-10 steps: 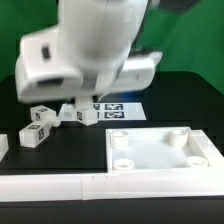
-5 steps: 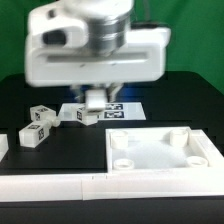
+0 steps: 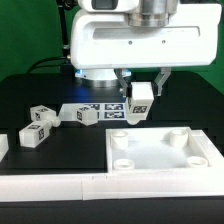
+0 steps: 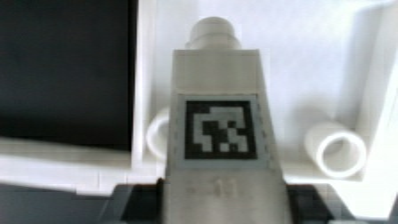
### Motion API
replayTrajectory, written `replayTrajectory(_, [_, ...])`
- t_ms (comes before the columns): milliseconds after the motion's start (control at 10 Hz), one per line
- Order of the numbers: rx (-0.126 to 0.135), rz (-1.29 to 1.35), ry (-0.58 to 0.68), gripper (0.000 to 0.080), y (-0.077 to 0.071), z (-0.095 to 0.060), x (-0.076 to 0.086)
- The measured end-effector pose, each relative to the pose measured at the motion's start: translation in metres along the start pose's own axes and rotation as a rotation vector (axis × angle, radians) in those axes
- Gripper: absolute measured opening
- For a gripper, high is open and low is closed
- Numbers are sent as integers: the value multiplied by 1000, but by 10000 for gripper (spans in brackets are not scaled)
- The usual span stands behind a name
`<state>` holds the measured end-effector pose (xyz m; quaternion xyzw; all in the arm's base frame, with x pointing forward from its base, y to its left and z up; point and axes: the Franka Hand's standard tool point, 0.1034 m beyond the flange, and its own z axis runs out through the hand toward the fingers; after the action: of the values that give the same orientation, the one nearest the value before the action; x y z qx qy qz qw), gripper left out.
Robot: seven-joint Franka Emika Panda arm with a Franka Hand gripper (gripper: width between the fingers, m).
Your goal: Assemble one leg
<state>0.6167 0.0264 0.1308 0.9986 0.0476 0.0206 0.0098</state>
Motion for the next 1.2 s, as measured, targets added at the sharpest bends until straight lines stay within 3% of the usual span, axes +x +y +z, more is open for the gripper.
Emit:
replayTrajectory(100, [-1, 29, 72, 286, -4, 0, 3])
replayTrajectory(300, [33, 38, 258, 286, -40, -5, 21])
replayTrajectory(500, [40, 35, 408, 286, -58, 1, 19])
replayTrajectory(600, [35, 32, 481, 286, -55, 0, 20])
replayTrajectory(900, [34, 25, 480, 286, -57, 3, 19])
replayTrajectory(1100, [23, -20, 503, 286, -68, 6, 27])
replayTrajectory(1200, [18, -22, 502, 286, -63, 10, 29])
